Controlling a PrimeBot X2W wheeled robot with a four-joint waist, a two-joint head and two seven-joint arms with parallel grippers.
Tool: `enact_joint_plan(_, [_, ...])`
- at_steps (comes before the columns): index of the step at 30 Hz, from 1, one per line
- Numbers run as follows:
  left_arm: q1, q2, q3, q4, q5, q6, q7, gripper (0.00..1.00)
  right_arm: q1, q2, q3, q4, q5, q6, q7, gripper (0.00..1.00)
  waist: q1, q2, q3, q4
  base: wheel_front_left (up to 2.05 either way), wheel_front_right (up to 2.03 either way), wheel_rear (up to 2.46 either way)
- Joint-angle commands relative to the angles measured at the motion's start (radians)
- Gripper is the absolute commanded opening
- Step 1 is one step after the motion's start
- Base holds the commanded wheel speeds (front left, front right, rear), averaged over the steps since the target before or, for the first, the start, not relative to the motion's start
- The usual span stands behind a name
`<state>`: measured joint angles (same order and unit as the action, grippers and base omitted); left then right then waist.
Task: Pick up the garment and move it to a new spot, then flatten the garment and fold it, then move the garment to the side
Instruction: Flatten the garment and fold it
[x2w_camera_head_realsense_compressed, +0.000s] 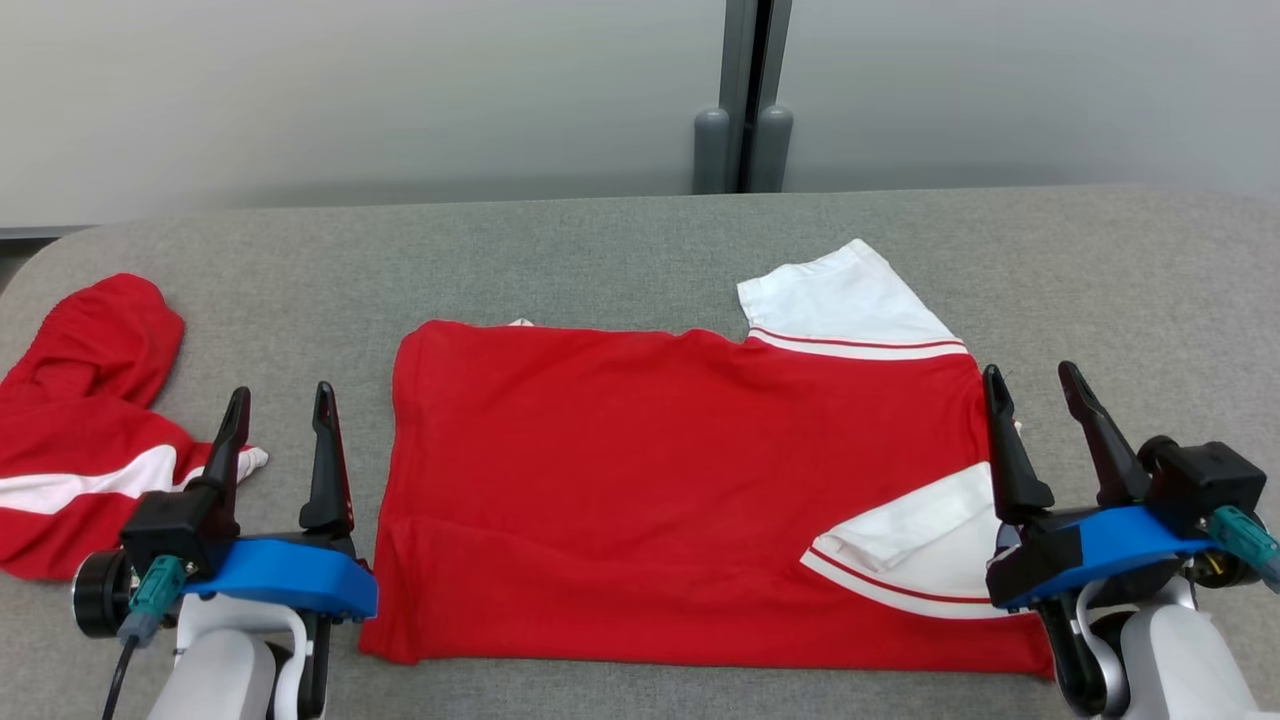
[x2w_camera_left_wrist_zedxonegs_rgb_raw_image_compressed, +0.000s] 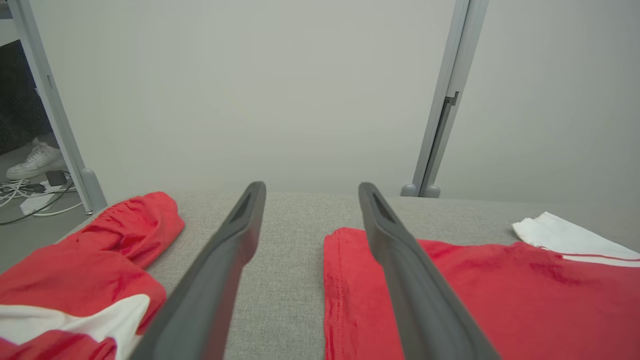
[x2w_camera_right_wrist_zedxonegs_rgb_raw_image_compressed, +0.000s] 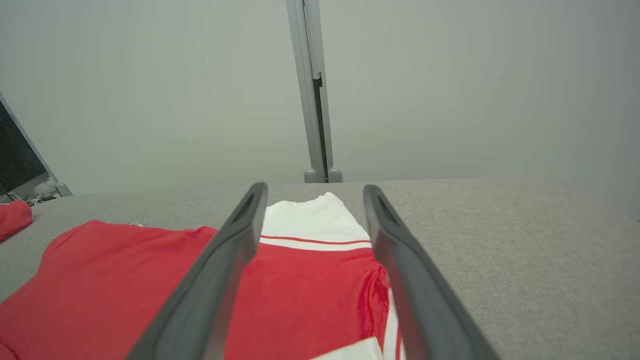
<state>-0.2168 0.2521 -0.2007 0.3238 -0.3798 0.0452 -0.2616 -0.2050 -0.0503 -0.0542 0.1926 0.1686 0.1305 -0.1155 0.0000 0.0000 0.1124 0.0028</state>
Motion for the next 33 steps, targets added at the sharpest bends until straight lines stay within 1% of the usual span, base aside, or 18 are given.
enact_joint_plan(1, [-0.028, 0.006, 0.002, 0.006, -0.004, -0.004, -0.004, 1.0, -0.027, 0.0, -0.003, 0.005, -0.005, 0.001, 0.002, 1.0, 0.0, 0.0, 0.005, 0.002, 0.0, 0.0, 0.0])
enact_joint_plan(7, [-0.134, 0.02, -0.013, 0.056, 0.002, -0.03, 0.026, 1.0, -0.119, -0.007, -0.013, 0.036, -0.052, 0.001, 0.033, 1.0, 0.0, 0.0, 0.051, 0.006, 0.0, 0.0, 0.0])
enact_joint_plan(12, [-0.281, 0.026, -0.034, 0.121, 0.004, -0.068, 0.074, 1.0, -0.262, -0.03, 0.0, 0.088, -0.083, 0.001, 0.076, 1.0, 0.0, 0.0, 0.117, 0.009, 0.0, 0.0, 0.0])
enact_joint_plan(20, [-0.521, 0.012, -0.087, 0.276, 0.007, -0.126, 0.162, 1.0, -0.49, -0.07, 0.02, 0.205, -0.11, 0.001, 0.142, 1.0, 0.0, 0.0, 0.254, 0.019, 0.0, 0.0, 0.0])
enact_joint_plan(25, [-0.615, -0.009, -0.119, 0.397, -0.008, -0.149, 0.196, 1.0, -0.589, -0.078, 0.018, 0.304, -0.126, 0.001, 0.147, 1.0, 0.0, 0.0, 0.321, 0.023, 0.0, 0.0, 0.0])
enact_joint_plan(27, [-0.635, -0.026, -0.13, 0.444, -0.012, -0.155, 0.208, 1.0, -0.617, -0.076, 0.013, 0.345, -0.134, 0.001, 0.14, 1.0, 0.0, 0.0, 0.339, 0.026, 0.0, 0.0, 0.0])
enact_joint_plan(33, [-0.667, -0.054, -0.158, 0.558, -0.029, -0.167, 0.204, 1.0, -0.664, -0.066, 0.013, 0.449, -0.146, 0.001, 0.098, 1.0, 0.0, 0.0, 0.365, 0.032, 0.0, 0.0, 0.0])
